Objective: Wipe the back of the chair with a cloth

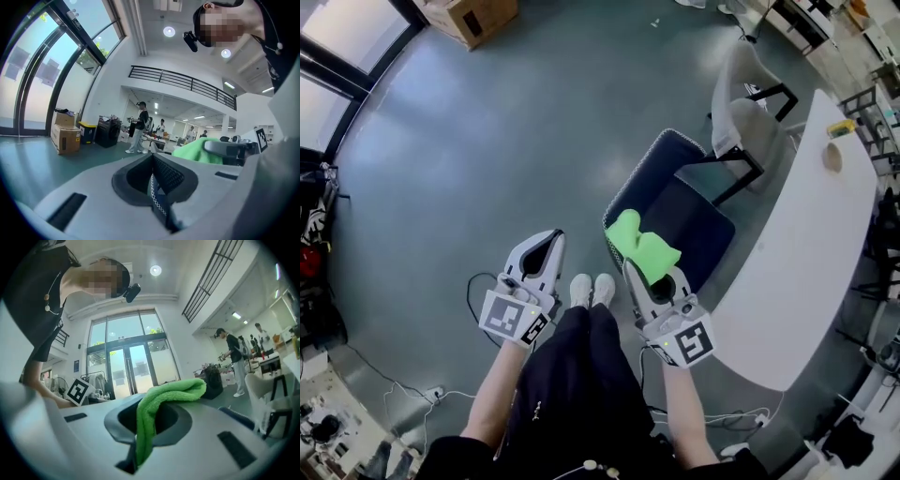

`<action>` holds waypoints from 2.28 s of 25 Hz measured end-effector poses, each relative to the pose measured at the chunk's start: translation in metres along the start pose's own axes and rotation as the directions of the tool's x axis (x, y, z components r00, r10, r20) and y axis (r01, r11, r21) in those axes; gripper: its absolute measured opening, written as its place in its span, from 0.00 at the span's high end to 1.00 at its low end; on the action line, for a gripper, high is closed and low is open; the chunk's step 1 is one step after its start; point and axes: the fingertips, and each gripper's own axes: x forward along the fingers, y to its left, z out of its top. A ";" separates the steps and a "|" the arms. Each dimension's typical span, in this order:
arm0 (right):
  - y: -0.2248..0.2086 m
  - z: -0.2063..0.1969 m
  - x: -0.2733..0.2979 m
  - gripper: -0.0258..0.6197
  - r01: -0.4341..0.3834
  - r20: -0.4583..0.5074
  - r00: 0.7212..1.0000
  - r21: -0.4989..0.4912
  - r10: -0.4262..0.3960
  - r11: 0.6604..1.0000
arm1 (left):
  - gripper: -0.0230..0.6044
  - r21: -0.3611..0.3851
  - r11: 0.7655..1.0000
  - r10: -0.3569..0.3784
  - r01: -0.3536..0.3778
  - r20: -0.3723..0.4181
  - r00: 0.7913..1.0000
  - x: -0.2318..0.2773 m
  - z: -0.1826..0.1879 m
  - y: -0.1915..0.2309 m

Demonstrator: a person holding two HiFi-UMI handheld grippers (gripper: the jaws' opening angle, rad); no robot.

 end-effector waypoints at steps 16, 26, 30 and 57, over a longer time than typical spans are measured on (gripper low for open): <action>0.050 0.126 -0.056 0.93 0.220 0.175 0.961 -0.023 -0.213 0.975 | 0.97 0.189 0.961 -0.213 0.203 0.031 0.977 -0.045 0.122 -0.093; 0.053 0.145 -0.080 0.93 0.260 0.221 0.941 0.009 -0.256 0.965 | 0.97 0.232 0.944 -0.244 0.233 0.021 0.970 -0.050 0.143 -0.119; 0.045 0.149 -0.079 0.93 0.264 0.214 0.943 -0.013 -0.255 0.965 | 0.97 0.247 0.943 -0.234 0.223 0.015 0.972 -0.046 0.142 -0.121; 0.027 0.166 -0.076 0.93 0.265 0.238 0.938 -0.020 -0.253 0.964 | 0.97 0.223 0.956 -0.209 0.189 0.069 0.975 -0.045 0.150 -0.115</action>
